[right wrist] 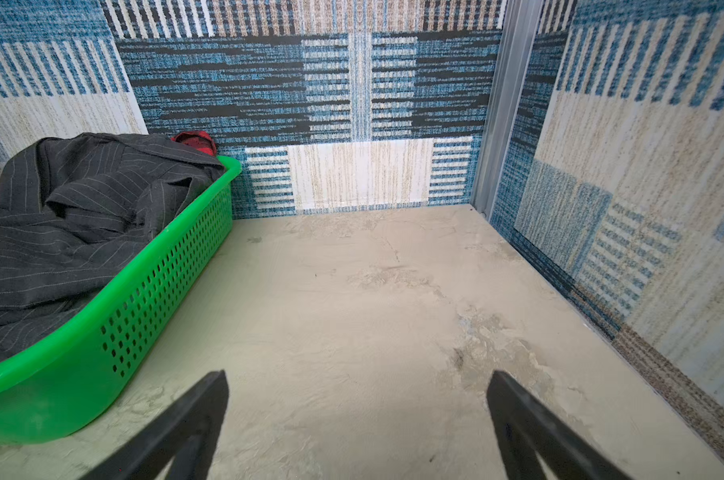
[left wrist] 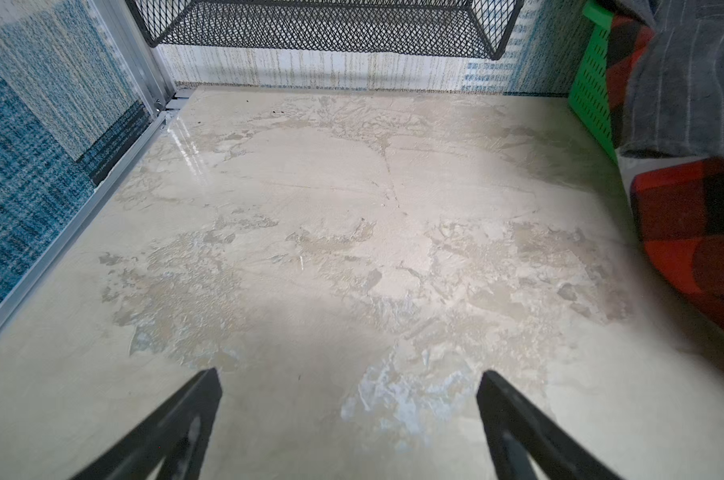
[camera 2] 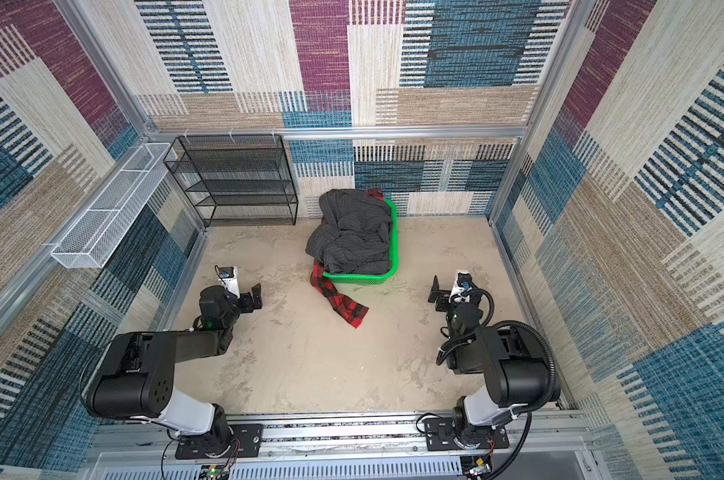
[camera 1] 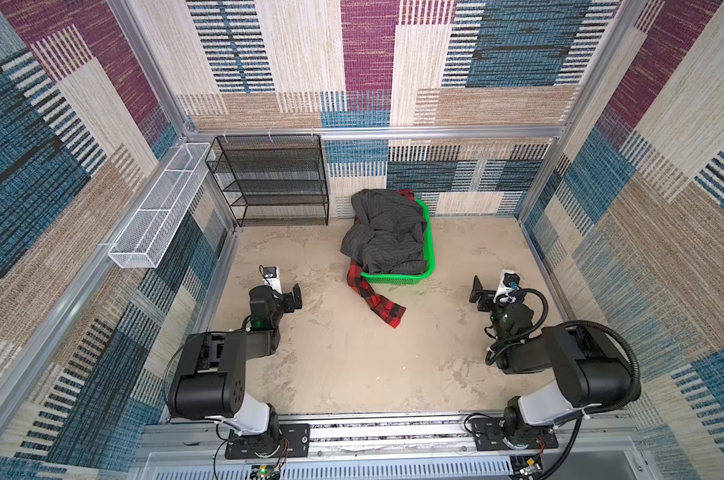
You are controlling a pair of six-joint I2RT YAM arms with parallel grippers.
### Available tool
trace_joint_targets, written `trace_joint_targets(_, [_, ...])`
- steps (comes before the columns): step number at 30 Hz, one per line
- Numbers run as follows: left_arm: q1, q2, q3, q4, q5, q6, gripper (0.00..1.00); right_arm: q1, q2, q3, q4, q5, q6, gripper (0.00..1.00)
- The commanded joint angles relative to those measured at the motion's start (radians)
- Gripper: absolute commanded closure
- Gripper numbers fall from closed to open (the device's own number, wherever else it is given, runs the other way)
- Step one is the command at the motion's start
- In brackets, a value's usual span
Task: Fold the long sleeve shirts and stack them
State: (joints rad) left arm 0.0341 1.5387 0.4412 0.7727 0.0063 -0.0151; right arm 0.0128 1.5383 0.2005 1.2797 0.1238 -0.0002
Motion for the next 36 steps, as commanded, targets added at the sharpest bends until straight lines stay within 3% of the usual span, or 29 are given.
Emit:
trace_joint_targets(1, [0.001, 0.0, 0.005, 0.002, 0.008, 0.023, 0.0, 0.001, -0.004, -0.004, 0.028, 0.0, 0.002, 0.0])
trace_joint_targets(36, [0.001, -0.01, -0.006, 0.015, 0.025, 0.03, 0.0, 0.001, -0.004, -0.004, 0.029, -0.001, 0.001, 0.0])
